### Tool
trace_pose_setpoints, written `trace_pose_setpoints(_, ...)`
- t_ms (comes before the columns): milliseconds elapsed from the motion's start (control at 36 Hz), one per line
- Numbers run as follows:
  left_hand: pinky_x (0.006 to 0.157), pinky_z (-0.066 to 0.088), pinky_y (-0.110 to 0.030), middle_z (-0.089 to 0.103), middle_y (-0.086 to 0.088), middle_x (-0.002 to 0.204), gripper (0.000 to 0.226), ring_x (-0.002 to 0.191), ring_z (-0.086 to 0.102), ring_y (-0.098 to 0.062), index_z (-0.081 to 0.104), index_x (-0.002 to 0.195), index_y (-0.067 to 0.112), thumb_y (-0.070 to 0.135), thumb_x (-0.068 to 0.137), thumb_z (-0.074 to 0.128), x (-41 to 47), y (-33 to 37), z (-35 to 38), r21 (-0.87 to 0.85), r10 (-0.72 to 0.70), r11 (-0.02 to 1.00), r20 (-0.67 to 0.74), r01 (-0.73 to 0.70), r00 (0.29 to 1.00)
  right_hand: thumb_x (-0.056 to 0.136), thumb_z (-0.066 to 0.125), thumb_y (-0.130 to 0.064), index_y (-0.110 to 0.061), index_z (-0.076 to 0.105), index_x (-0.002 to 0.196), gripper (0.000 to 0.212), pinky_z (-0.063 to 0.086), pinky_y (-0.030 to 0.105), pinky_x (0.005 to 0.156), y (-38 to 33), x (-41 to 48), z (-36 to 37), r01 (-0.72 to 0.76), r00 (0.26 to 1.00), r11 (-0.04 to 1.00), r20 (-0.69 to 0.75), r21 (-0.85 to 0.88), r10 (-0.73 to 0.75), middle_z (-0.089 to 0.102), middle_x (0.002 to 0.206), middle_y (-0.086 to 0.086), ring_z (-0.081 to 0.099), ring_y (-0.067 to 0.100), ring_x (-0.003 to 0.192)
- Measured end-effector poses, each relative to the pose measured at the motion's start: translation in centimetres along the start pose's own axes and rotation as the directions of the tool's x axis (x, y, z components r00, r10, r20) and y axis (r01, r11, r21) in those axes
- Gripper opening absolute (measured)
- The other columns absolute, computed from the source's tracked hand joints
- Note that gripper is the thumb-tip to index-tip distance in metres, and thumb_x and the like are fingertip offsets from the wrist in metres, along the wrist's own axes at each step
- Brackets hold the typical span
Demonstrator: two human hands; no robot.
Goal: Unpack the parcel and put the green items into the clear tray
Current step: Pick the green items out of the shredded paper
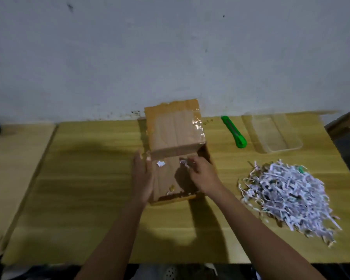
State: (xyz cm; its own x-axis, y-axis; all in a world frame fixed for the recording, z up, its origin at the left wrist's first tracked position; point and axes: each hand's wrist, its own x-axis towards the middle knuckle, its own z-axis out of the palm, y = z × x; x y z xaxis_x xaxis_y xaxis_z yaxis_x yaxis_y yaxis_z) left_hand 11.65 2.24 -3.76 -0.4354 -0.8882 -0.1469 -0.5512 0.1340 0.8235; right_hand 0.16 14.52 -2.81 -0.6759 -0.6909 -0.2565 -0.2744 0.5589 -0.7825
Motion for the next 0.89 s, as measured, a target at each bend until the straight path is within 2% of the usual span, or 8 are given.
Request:
trace_pose_setpoints(56,0.099,0.031,-0.020,0.045,-0.010,0.135,0.040,0.132,0.038,-0.027,0.038,0.136,0.005,0.020,0.099,0.035,0.2,-0.8,0.7,-0.081,-0.021,0.996,0.054,0.025,0.998,0.089,0.050,-0.004,-0.007,0.045,0.132,0.044,0.033,0.033,0.107,0.4,0.9,0.9,-0.027,0.998,0.998,0.060,-0.055,0.030,0.043,0.138,0.013,0.042,0.028,0.127)
trace_pose_setpoints(139,0.115,0.025,-0.032,0.033,-0.002,0.149,0.043,0.138,0.030,-0.018,0.031,0.143,0.015,0.019,0.100,0.032,0.5,-1.7,1.6,-0.206,-0.062,0.975,0.091,0.080,0.994,0.088,0.048,-0.001,-0.007,0.044,0.132,0.045,0.031,0.036,0.110,1.0,2.2,1.6,-0.027,0.996,0.993,0.086,-0.114,0.037,0.040,0.139,0.015,0.038,0.031,0.129)
trace_pose_setpoints(250,0.115,0.028,-0.040,0.033,0.003,0.150,0.043,0.137,0.032,-0.012,0.030,0.143,0.024,0.023,0.100,0.032,0.7,-2.1,1.5,-0.267,-0.085,0.957,0.118,0.115,0.989,0.091,0.045,0.000,-0.009,0.049,0.130,0.040,0.032,0.022,0.101,1.0,3.1,2.2,0.132,0.958,0.987,0.267,-0.089,-0.104,0.048,0.132,0.013,0.046,0.025,0.122)
trace_pose_setpoints(444,0.094,0.028,0.004,0.037,0.007,0.145,0.042,0.130,0.032,-0.001,0.034,0.141,0.018,0.019,0.099,0.036,1.9,-2.7,1.3,-0.304,-0.042,0.949,0.138,0.082,0.990,0.092,0.043,-0.002,-0.006,0.049,0.131,0.039,0.026,0.019,0.103,1.0,6.3,2.8,0.260,0.930,0.961,0.295,-0.100,-0.220,0.048,0.134,0.014,0.042,0.028,0.127)
trace_pose_setpoints(611,0.098,0.030,-0.002,0.035,0.006,0.143,0.043,0.133,0.031,-0.004,0.032,0.141,0.015,0.018,0.099,0.035,2.5,-2.8,1.1,-0.301,-0.015,0.951,0.170,0.066,0.985,0.086,0.045,0.003,-0.003,0.056,0.119,0.035,0.033,0.027,0.097,0.0,6.9,4.9,0.496,0.731,0.862,0.583,-0.099,-0.354,0.055,0.123,0.017,0.046,0.030,0.117)
trace_pose_setpoints(778,0.090,0.029,0.006,0.033,0.016,0.136,0.042,0.129,0.029,0.000,0.032,0.142,0.017,0.020,0.100,0.034,2.3,-2.3,1.0,-0.312,-0.013,0.948,0.173,0.068,0.985,0.086,0.043,0.006,-0.007,0.065,0.111,0.036,0.042,0.031,0.099,-0.7,6.4,2.3,0.512,0.612,0.855,0.732,-0.079,-0.299,0.062,0.119,0.012,0.054,0.023,0.113)
trace_pose_setpoints(833,0.088,0.030,0.007,0.034,0.015,0.137,0.042,0.130,0.030,-0.001,0.033,0.141,0.018,0.019,0.100,0.034,2.2,-2.1,1.3,-0.336,-0.017,0.939,0.165,0.073,0.986,0.088,0.043,0.006,-0.007,0.067,0.108,0.033,0.044,0.030,0.097,-0.5,5.9,1.0,0.444,0.650,0.893,0.714,-0.078,-0.261,0.066,0.114,0.010,0.058,0.020,0.108)
trace_pose_setpoints(889,0.090,0.032,0.004,0.036,0.011,0.140,0.041,0.131,0.032,-0.004,0.034,0.141,0.020,0.019,0.099,0.034,2.2,-2.3,1.6,-0.358,-0.020,0.931,0.147,0.072,0.989,0.089,0.042,0.007,-0.006,0.069,0.101,0.032,0.044,0.027,0.097,-0.3,5.2,-0.1,0.308,0.763,0.951,0.603,-0.020,-0.234,0.068,0.110,0.010,0.060,0.018,0.107)
